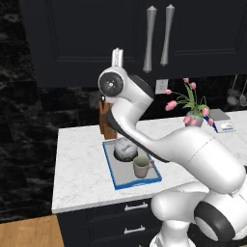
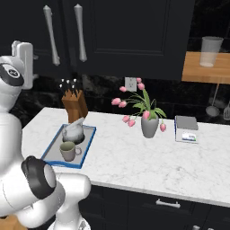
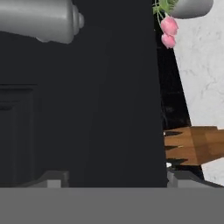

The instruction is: Pick the kettle from the counter and place it on the tray. Then pick the mug from the cabinet and place it on the tray. Then close the cabinet doors.

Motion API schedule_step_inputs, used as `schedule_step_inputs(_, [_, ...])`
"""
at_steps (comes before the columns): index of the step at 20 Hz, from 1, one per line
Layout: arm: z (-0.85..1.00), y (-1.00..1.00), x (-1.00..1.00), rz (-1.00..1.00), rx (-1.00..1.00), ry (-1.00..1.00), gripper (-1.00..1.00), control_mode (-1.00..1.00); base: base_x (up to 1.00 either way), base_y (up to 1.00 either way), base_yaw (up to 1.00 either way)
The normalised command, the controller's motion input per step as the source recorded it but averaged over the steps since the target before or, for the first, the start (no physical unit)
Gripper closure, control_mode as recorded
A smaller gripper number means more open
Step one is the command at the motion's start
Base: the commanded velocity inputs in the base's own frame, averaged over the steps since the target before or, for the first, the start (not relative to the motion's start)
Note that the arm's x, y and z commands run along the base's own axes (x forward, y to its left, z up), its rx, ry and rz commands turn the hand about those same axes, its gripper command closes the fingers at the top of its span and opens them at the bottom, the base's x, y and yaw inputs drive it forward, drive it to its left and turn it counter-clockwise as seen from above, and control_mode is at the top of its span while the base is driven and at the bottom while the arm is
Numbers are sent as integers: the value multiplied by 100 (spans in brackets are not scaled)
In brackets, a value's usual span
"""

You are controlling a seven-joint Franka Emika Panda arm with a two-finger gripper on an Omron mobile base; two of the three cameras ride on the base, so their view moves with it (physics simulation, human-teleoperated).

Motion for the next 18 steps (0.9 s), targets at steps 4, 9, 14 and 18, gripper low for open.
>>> schedule_step_inputs(4, [0,-42,72,12,6,0,-100,-100,0,0,0])
schedule_step_inputs(9, [0,-36,74,11,6,0,-100,-100,0,0,0])
schedule_step_inputs(14, [0,-30,73,11,5,0,-100,-100,0,0,0])
schedule_step_inputs(18, [-15,-21,67,10,2,0,-100,-100,0,0,0])
